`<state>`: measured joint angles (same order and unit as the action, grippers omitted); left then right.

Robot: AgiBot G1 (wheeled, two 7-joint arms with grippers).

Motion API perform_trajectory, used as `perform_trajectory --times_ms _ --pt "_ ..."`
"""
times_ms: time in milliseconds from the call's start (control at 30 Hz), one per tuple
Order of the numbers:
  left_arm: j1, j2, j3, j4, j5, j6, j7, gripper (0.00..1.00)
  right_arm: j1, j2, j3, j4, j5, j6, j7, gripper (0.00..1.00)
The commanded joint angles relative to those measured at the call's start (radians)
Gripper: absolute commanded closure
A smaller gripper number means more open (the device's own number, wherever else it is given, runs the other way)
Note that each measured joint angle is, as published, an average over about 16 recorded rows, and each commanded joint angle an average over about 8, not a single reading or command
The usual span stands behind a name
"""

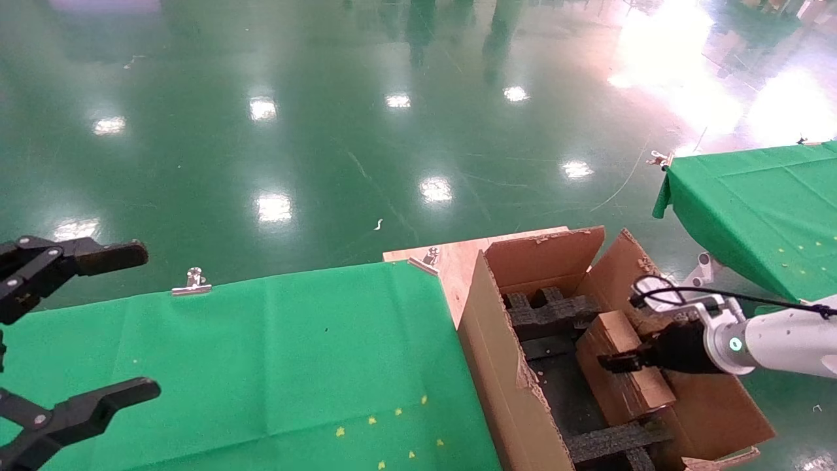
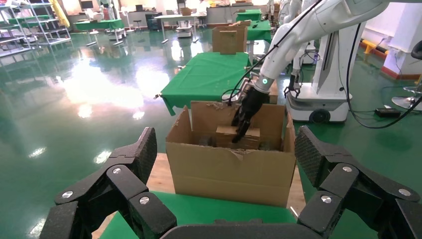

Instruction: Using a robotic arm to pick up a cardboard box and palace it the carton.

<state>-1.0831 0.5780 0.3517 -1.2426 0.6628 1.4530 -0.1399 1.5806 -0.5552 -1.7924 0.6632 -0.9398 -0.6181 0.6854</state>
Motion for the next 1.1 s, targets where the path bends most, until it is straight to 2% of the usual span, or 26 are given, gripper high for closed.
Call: perform_trajectory --times_ms 33,300,467,600,867,967,1100 --pt "0.000 0.000 0.000 0.000 0.000 0.000 0.000 0.00 0.008 0.005 0.001 0.005 -0.005 0.006 -0.002 0.00" --pt "0.000 0.000 0.000 0.000 0.000 0.000 0.000 0.00 0.103 0.031 0.021 0.073 -0.040 0.034 -0.023 0.00" --pt "0.000 0.000 0.000 0.000 0.000 0.000 0.000 0.00 0.192 0.059 0.052 0.178 -0.068 0.021 -0.094 0.00" --pt "0.000 0.000 0.000 0.000 0.000 0.000 0.000 0.00 0.249 0.095 0.098 0.293 -0.045 -0.018 -0.178 0.00" --pt "0.000 0.000 0.000 0.000 0.000 0.000 0.000 0.00 0.280 0.153 0.219 0.467 0.137 -0.166 -0.381 0.00" --pt "0.000 0.000 0.000 0.000 0.000 0.000 0.000 0.00 0.280 0.159 0.239 0.488 0.175 -0.207 -0.415 0.00" --pt "0.000 0.000 0.000 0.000 0.000 0.000 0.000 0.00 0.278 0.161 0.246 0.492 0.188 -0.221 -0.419 0.00"
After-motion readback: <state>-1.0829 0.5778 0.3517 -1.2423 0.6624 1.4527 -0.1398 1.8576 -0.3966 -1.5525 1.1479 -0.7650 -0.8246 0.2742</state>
